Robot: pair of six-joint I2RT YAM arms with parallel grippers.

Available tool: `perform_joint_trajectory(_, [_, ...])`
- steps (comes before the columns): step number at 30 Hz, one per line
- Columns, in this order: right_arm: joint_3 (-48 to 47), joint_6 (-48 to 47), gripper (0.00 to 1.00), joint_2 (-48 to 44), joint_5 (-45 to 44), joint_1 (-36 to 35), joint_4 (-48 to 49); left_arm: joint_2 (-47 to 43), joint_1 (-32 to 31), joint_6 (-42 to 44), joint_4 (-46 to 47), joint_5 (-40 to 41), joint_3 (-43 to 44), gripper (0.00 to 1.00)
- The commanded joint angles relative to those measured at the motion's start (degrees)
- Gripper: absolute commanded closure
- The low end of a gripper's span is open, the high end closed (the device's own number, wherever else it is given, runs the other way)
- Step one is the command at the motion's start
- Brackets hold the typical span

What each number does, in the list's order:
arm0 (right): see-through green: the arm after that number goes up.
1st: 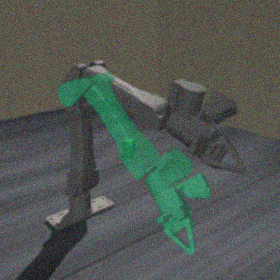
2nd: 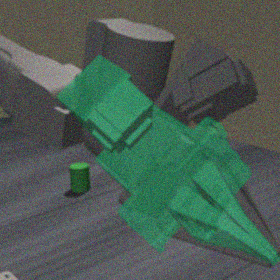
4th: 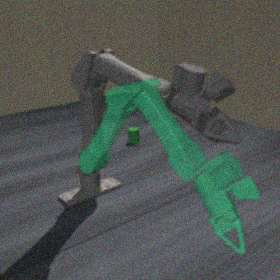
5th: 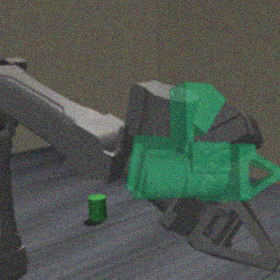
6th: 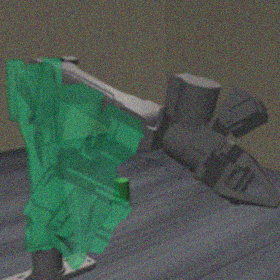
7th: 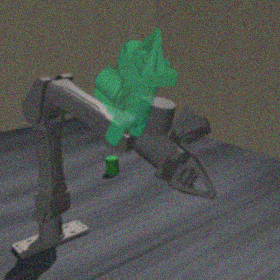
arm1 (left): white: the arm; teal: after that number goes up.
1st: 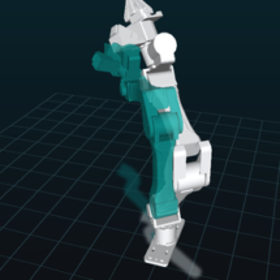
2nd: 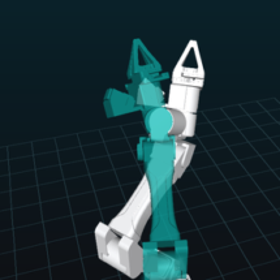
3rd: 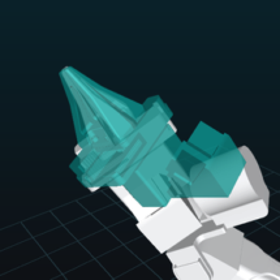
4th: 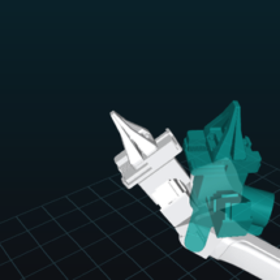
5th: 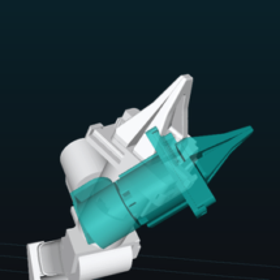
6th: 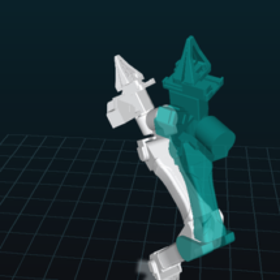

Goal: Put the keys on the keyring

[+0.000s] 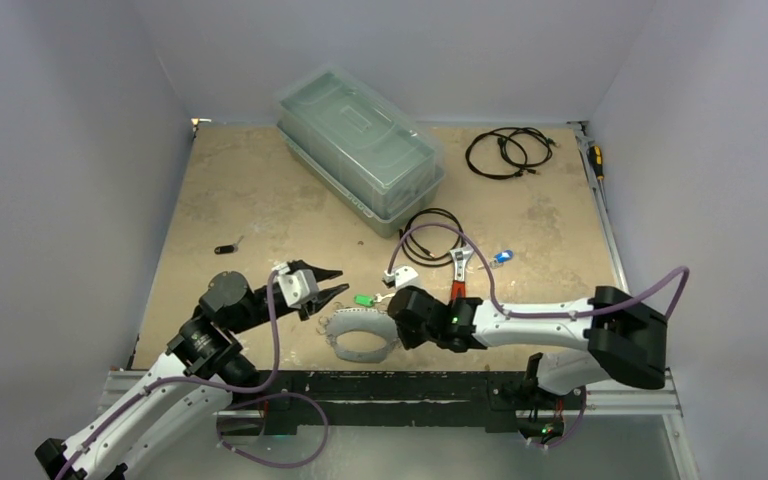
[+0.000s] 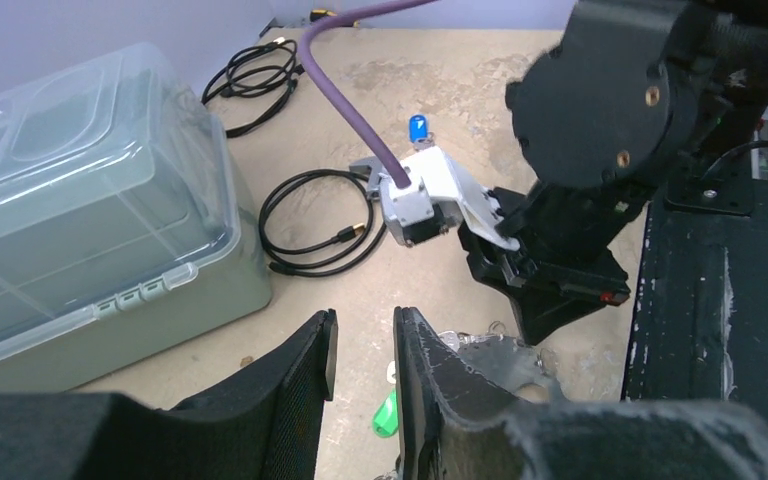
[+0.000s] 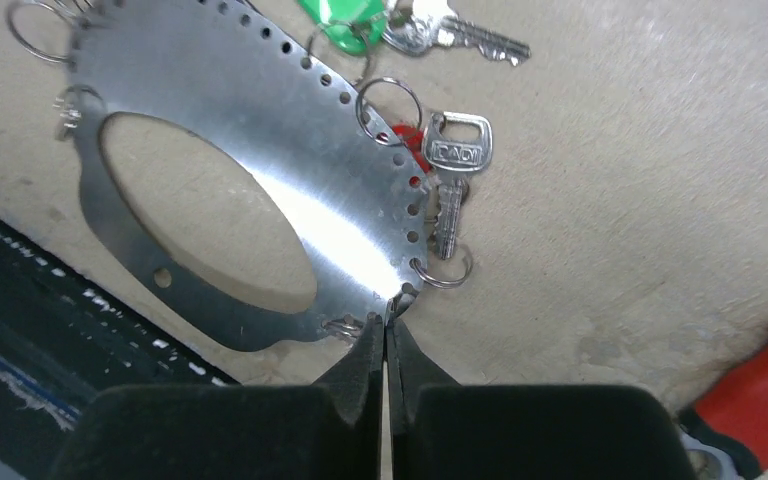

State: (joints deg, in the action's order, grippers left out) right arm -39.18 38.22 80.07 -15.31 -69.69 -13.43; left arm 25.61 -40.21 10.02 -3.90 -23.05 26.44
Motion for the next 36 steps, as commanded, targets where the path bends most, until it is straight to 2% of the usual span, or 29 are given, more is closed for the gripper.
perform_joint_trajectory(1, [-0.62, -9.06, 1.00, -7.77, -1.13, -0.18, 0.03, -0.81, -0.22, -0.26, 2.98, -4.74, 0.35, 0.72])
perform_joint_trajectory(7, [-1.21, -21.84, 1.00, -18.47, -3.52, -0.18, 1.05, -0.29, -0.16, 0.38, 5.93, -14.33, 1.13, 0.70])
perform_joint_trajectory(11, [-1.44, -29.60, 1.00, -24.58, -1.81, -0.18, 3.92, 0.56, -0.15, 1.54, 6.63, -18.76, 2.41, 0.67])
perform_joint_trajectory(15, [-1.07, -36.69, 1.00, -28.88, 1.61, -0.18, 7.57, 0.97, -0.22, 3.79, 7.92, -21.29, 2.83, 0.69])
perform_joint_trajectory(19, [-4.49, -41.45, 1.00, -29.76, 4.50, -0.18, 8.10, 2.19, -0.17, 4.74, 9.24, -24.06, 3.27, 0.70])
perform_joint_trajectory(25, [-9.28, -48.18, 1.00, -30.20, 13.84, -1.04, 6.48, 5.08, -0.22, 5.13, 10.08, -27.37, 3.93, 0.70])
perform_joint_trajectory(27, [-10.54, -49.93, 1.00, -29.96, 16.30, -1.51, 5.34, 5.28, -0.22, 5.72, 9.89, -28.34, 3.64, 0.73])
perform_joint_trajectory(36, [-14.56, -55.44, 1.00, -28.26, 21.73, -1.95, 1.45, 1.99, -0.19, 5.16, 11.53, -27.67, 1.97, 0.73])
